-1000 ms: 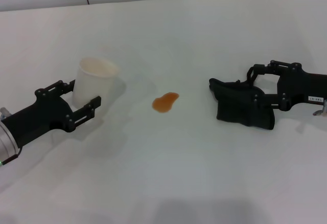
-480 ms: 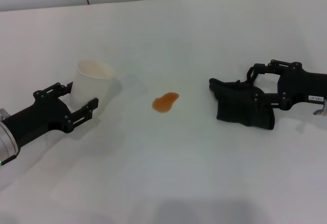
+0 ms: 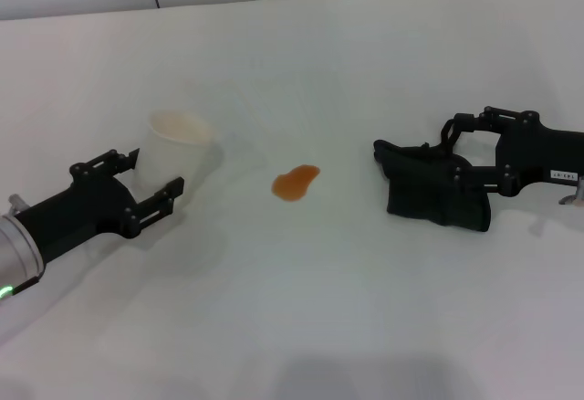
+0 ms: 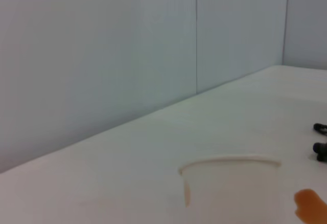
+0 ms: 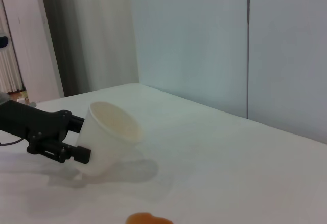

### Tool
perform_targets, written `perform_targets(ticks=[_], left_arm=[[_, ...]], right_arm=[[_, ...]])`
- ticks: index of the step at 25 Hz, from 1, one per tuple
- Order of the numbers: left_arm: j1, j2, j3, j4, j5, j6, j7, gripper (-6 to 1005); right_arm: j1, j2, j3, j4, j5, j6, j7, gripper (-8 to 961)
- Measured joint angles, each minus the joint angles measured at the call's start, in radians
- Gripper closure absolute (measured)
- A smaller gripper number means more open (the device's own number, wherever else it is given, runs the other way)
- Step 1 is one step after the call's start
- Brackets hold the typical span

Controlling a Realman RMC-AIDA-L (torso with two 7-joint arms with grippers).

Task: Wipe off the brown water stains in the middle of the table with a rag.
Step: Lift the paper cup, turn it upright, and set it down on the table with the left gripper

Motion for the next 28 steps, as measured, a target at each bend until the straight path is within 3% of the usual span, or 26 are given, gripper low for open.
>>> perform_targets(ticks=[28], left_arm=[[0.008, 0.002, 0.000, 0.009, 0.037, -0.016, -0.011, 271]], right_arm=[[0.000, 0.000, -0.001, 0.000, 0.000, 0.000, 0.001, 127]])
